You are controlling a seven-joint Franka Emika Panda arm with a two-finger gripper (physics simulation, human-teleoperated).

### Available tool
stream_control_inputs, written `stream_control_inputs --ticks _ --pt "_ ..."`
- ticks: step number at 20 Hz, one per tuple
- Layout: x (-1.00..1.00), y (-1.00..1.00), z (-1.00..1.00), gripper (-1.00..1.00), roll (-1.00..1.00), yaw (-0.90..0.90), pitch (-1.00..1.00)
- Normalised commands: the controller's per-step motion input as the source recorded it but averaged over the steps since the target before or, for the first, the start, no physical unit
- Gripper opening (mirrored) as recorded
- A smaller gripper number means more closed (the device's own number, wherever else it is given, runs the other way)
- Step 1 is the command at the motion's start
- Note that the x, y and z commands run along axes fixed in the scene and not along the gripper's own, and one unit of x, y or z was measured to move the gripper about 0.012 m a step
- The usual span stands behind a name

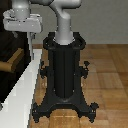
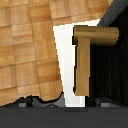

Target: Open the door by pressing down and pulling on the handle.

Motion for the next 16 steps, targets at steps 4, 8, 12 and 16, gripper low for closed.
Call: stream_control_inputs --ticks 4,8,12,16 --pt "0.0 -0.5 0.0 1.0 0.0 0.0 0.0" --pt "0.5 -0.25 0.0 1.0 0.0 0.0 0.0" --pt "0.0 0.0 0.0 1.0 0.0 0.0 0.0" --pt "0.0 -0.5 -0.25 1.0 0.0 0.0 0.0"
